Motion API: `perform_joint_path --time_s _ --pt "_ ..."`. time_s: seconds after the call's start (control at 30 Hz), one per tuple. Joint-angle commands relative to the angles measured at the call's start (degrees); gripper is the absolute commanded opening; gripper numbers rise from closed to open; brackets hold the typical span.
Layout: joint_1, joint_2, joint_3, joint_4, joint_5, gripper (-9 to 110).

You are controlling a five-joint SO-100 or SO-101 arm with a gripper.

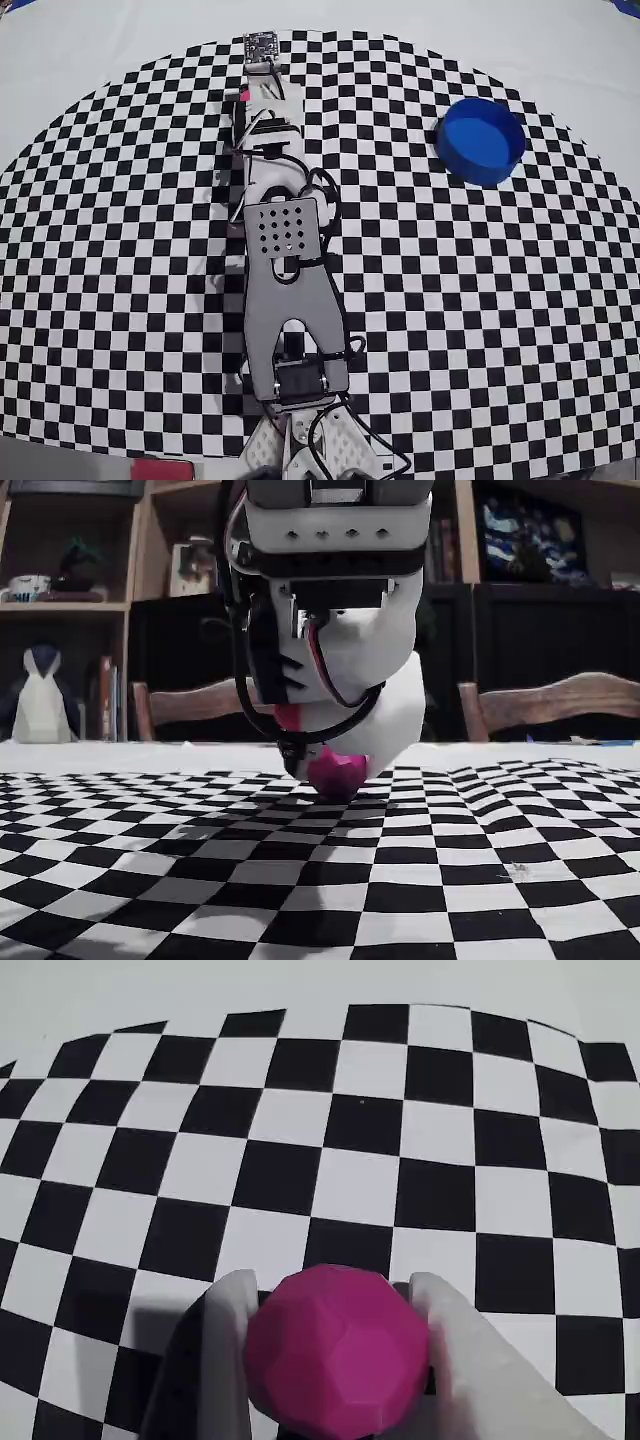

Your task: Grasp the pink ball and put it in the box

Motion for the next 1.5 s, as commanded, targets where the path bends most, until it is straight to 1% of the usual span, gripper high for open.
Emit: perform_joint_path --time_s 0.0,0.57,1.47 --pt "-0.3 1.1 -2.3 0.4 -0.4 0" --pt "-0.2 6.9 0.1 1.8 0.2 0" --pt "0.4 20.1 11.3 1.8 0.2 0"
